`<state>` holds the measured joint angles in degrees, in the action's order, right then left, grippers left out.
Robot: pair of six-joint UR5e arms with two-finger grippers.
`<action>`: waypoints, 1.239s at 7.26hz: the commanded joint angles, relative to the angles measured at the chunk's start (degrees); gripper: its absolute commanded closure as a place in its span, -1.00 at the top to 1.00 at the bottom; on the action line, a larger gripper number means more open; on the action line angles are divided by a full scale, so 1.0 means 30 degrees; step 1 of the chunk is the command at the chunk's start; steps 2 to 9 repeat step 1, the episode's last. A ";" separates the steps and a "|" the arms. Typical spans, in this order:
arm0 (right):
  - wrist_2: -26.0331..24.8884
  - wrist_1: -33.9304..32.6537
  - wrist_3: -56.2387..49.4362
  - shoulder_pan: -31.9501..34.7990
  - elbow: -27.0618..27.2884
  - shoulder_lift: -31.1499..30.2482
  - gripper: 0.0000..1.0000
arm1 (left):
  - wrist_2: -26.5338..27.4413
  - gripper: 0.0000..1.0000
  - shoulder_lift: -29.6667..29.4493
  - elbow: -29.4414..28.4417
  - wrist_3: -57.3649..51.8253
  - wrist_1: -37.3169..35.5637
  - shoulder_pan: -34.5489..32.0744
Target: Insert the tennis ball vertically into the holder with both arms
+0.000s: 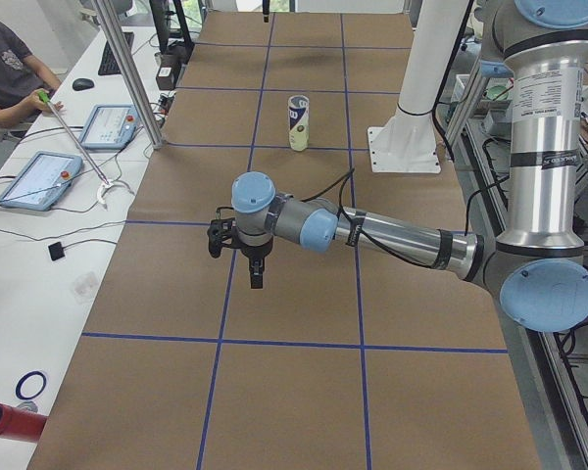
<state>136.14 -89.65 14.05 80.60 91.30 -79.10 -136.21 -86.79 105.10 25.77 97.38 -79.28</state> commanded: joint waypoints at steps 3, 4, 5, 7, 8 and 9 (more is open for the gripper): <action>0.0000 0.0000 0.0033 0.0000 0.0035 0.0000 0.98 | -0.0064 0.99 0.0044 0.0006 0.0021 0.0118 0.0002; 0.0000 0.0000 0.0033 0.0000 0.0035 0.0000 0.98 | -0.0064 0.99 0.0044 0.0006 0.0021 0.0118 0.0002; 0.0000 0.0000 0.0033 0.0000 0.0035 0.0000 0.98 | -0.0064 0.99 0.0044 0.0006 0.0021 0.0118 0.0002; 0.0000 0.0000 0.0033 0.0000 0.0035 0.0000 0.98 | -0.0064 0.99 0.0044 0.0006 0.0021 0.0118 0.0002; 0.0000 0.0000 0.0033 0.0000 0.0035 0.0000 0.98 | -0.0064 0.99 0.0044 0.0006 0.0021 0.0118 0.0002; 0.0000 0.0000 0.0033 0.0000 0.0035 0.0000 0.98 | -0.0064 0.99 0.0044 0.0006 0.0021 0.0118 0.0002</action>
